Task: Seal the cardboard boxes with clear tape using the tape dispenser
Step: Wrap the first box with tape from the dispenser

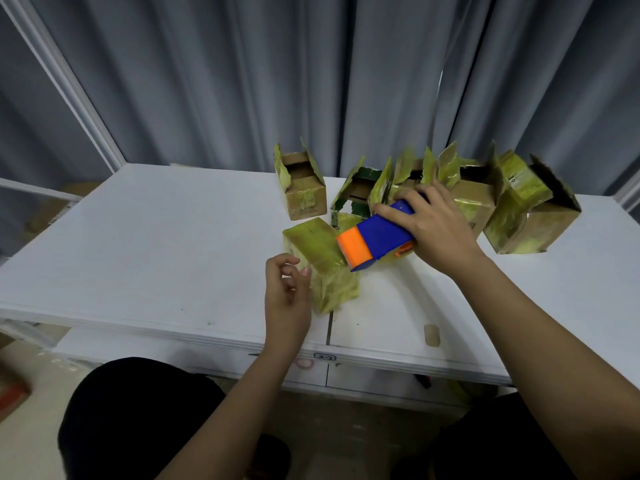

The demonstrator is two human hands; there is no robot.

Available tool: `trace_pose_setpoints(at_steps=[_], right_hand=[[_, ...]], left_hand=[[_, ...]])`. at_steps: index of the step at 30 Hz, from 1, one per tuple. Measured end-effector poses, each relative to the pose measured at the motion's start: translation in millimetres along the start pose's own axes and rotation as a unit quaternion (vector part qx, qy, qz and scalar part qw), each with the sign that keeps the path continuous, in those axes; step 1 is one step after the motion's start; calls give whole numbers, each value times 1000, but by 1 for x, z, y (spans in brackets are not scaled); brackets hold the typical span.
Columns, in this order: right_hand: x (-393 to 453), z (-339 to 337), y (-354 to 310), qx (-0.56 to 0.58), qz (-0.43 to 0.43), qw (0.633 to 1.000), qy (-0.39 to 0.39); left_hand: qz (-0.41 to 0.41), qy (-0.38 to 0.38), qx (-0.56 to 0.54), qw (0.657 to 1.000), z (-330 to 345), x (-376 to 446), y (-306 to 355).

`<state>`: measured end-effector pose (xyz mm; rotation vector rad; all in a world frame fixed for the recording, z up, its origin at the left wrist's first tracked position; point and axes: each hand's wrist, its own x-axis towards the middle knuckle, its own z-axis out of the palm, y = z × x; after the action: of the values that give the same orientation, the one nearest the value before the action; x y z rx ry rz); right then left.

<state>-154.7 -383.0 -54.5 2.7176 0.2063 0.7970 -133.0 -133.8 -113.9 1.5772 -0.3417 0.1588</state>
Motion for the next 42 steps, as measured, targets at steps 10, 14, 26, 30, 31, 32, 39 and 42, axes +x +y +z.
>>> trace_pose_setpoints(at_steps=[10,14,26,30,31,32,39,42], right_hand=[[-5,6,-16,-8,-18,1000,-21],[-4,5,-20,-8,-10,999,-33],[-8,-4,-20,-24,10,998,-60],[-6,-4,-22,-26,11,998,-48],[-7,-4,-22,-28,12,998,-45],[-7,-3,-22,-26,14,998,-47],[-9,-2,-20,113,48,982,-146],[-24,-1,-21,236,83,964,-87]], left_hand=[[-178,6,-28,984,-7,-7,-32],[-137,-52,30,989,-3,-10,-45],[-22,-46,209,977,-6,13,-34],[-6,-141,135,981,26,43,-15],[-24,-171,161,972,30,41,-15],[-15,-195,196,961,31,38,-20],[156,-275,390,865,10,53,-46],[202,-294,364,860,0,65,-57]])
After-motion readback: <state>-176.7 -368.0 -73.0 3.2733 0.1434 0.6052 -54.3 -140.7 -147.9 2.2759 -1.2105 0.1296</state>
